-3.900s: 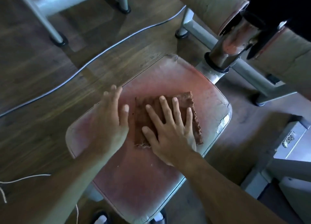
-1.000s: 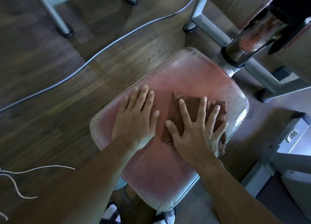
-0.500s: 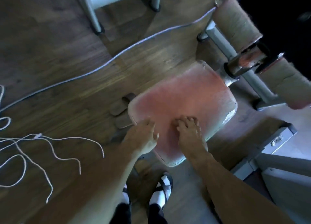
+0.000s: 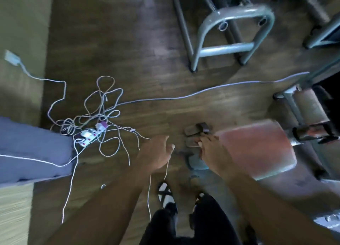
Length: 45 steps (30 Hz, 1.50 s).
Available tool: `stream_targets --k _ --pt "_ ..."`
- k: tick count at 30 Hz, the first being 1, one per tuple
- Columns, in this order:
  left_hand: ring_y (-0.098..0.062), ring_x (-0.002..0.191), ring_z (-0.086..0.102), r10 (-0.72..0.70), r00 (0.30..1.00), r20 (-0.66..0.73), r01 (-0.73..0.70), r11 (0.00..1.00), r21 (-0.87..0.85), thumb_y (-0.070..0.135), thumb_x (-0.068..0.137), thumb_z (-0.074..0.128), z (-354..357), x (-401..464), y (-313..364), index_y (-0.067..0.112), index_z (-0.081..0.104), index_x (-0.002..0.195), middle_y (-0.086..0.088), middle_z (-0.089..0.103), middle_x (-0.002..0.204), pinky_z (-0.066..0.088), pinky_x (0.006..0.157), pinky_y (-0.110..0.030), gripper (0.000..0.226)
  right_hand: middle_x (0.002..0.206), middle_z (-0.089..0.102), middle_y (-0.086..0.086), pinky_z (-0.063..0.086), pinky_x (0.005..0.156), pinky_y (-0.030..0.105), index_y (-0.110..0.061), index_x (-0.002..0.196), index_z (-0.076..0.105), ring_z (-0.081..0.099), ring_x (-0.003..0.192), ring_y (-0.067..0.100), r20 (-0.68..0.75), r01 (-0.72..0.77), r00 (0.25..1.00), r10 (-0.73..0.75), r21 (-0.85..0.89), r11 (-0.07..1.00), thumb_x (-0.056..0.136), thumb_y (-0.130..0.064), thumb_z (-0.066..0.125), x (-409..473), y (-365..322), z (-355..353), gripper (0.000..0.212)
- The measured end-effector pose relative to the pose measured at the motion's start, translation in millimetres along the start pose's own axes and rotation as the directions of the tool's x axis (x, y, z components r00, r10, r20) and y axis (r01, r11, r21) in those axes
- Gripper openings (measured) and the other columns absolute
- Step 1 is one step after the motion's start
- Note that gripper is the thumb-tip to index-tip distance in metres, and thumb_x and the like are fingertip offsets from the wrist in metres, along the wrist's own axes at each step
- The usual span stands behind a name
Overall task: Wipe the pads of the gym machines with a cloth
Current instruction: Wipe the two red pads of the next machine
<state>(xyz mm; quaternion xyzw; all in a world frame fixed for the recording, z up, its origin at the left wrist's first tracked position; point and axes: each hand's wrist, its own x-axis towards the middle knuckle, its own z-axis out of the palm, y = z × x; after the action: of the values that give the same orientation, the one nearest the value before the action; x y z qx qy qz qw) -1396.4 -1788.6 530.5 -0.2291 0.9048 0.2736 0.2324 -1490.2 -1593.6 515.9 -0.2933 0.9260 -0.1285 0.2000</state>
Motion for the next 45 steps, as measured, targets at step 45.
stream_targets --k 45 --pt "-0.022 0.144 0.034 -0.025 1.000 0.011 0.025 0.999 -0.023 0.051 0.099 0.046 -600.4 642.7 -172.2 0.017 0.035 0.152 -0.007 0.038 0.156 0.029 0.117 -0.036 0.064 0.135 0.059 0.006 0.043 0.099 0.040 -0.022 0.130 0.062 0.054 0.117 0.036 0.053 -0.012 0.999 0.007 0.109 0.994 0.105 -0.024 0.040 836.7 -249.2 -239.5 0.033"
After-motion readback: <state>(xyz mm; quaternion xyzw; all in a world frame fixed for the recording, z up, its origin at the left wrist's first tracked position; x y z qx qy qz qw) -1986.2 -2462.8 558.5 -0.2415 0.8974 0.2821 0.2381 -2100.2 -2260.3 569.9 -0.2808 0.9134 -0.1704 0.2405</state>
